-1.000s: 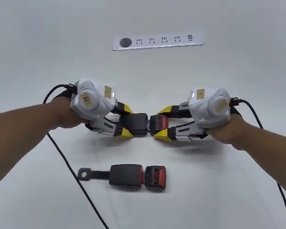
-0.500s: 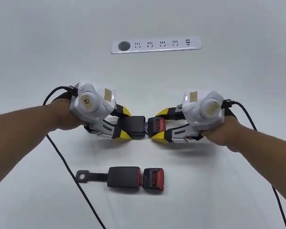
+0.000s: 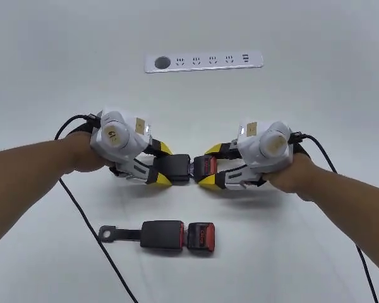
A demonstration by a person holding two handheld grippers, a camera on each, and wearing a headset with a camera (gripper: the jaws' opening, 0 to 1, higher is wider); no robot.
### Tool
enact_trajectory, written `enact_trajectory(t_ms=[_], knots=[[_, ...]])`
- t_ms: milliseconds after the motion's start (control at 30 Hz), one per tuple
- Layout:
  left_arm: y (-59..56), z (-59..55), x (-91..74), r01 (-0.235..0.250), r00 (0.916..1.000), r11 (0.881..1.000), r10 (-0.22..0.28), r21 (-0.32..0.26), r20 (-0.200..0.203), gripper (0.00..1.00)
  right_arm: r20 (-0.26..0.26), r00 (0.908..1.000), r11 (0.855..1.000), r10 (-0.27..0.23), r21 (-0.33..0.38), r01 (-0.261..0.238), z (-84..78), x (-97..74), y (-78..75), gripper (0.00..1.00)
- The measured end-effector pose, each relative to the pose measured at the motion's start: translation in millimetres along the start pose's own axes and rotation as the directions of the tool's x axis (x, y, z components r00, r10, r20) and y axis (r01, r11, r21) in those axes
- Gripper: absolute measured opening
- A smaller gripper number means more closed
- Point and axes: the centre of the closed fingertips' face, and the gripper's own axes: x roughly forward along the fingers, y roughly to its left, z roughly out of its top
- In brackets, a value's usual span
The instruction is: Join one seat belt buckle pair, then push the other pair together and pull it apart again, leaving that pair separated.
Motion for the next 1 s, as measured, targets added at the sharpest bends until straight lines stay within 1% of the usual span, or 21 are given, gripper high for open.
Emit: enact_trajectory(t_ms=[133, 367, 467, 767, 1000], knots=[[0.1, 0.2, 0.3, 0.001, 1.0000, 1.000, -0.001, 0.001, -0.003, 0.34, -0.006, 1.0000, 1.000, -0.003, 0.001, 0.003, -4.0, -7.4, -0.7, 0.35], [-0.1, 0.3, 0.2, 0.003, 1.0000, 1.000, -0.003, 0.000, -0.003, 0.34, -0.023, 0.9997, 1.000, -0.007, -0.007, 0.007, -8.0, -13.0, -0.7, 0.35], [-0.3, 0.5, 0.3, 0.004, 1.0000, 1.000, -0.004, 0.000, -0.003, 0.34, -0.031, 0.9995, 1.000, -0.007, -0.011, 0.007, -7.8, -12.8, -0.9, 0.35], [-0.3, 0.4, 0.4, 0.005, 1.0000, 1.000, -0.005, -0.005, -0.004, 0.34, -0.026, 0.9996, 1.000, -0.014, -0.002, 0.014, -11.9, -18.2, 0.2, 0.36], [-0.6, 0.2, 0.4, 0.004, 1.0000, 1.000, -0.004, -0.010, -0.003, 0.34, -0.033, 0.9994, 1.000, -0.014, -0.001, 0.014, -20.5, -30.9, -1.0, 0.36]])
